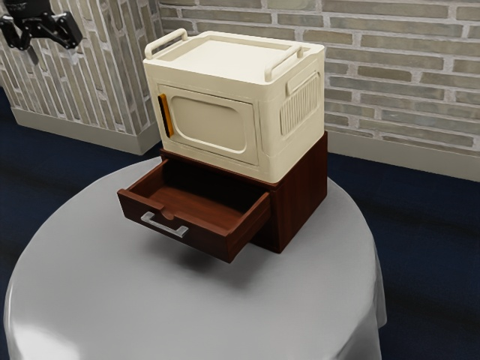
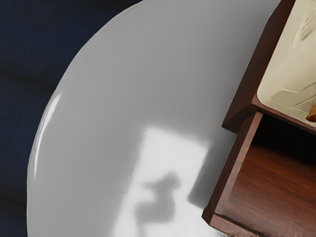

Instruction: Push the drawer handle with one arm to close the drawer

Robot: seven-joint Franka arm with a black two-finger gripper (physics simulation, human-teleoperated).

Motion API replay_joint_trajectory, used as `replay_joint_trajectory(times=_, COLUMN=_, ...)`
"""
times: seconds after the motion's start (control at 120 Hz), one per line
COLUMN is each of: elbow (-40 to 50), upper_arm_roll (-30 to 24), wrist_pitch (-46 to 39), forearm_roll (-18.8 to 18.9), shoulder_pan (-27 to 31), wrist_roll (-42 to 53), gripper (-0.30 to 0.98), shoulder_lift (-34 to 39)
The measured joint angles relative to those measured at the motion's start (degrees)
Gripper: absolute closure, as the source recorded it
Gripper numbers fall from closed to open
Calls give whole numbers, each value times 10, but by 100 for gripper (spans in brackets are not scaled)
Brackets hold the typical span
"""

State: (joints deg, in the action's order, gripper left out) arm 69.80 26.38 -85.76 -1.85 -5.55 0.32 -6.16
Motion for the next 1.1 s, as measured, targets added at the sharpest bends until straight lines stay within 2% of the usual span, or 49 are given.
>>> replay_joint_trajectory(times=0.083, elbow=-2, upper_arm_roll=-1, wrist_pitch=1, forearm_roll=1, shoulder_pan=-1, wrist_roll=8, gripper=2, shoulder_lift=2)
replay_joint_trajectory(times=0.2, elbow=-54, upper_arm_roll=-4, wrist_pitch=6, forearm_roll=1, shoulder_pan=-7, wrist_roll=16, gripper=2, shoulder_lift=55)
replay_joint_trajectory(times=0.292, elbow=-67, upper_arm_roll=0, wrist_pitch=7, forearm_roll=0, shoulder_pan=10, wrist_roll=22, gripper=2, shoulder_lift=48)
replay_joint_trajectory(times=0.525, elbow=-18, upper_arm_roll=-4, wrist_pitch=21, forearm_roll=-5, shoulder_pan=23, wrist_roll=31, gripper=2, shoulder_lift=61)
replay_joint_trajectory(times=0.583, elbow=69, upper_arm_roll=-8, wrist_pitch=27, forearm_roll=-1, shoulder_pan=-15, wrist_roll=27, gripper=2, shoulder_lift=132)
replay_joint_trajectory(times=0.617, elbow=135, upper_arm_roll=-26, wrist_pitch=27, forearm_roll=4, shoulder_pan=-29, wrist_roll=24, gripper=2, shoulder_lift=187)
replay_joint_trajectory(times=0.717, elbow=362, upper_arm_roll=-126, wrist_pitch=8, forearm_roll=31, shoulder_pan=22, wrist_roll=16, gripper=2, shoulder_lift=353)
replay_joint_trajectory(times=0.792, elbow=504, upper_arm_roll=-161, wrist_pitch=-6, forearm_roll=46, shoulder_pan=31, wrist_roll=11, gripper=2, shoulder_lift=425)
replay_joint_trajectory(times=0.925, elbow=640, upper_arm_roll=-172, wrist_pitch=-44, forearm_roll=50, shoulder_pan=28, wrist_roll=3, gripper=2, shoulder_lift=451)
replay_joint_trajectory(times=1.1, elbow=742, upper_arm_roll=-176, wrist_pitch=-162, forearm_roll=50, shoulder_pan=-3, wrist_roll=-3, gripper=2, shoulder_lift=400)
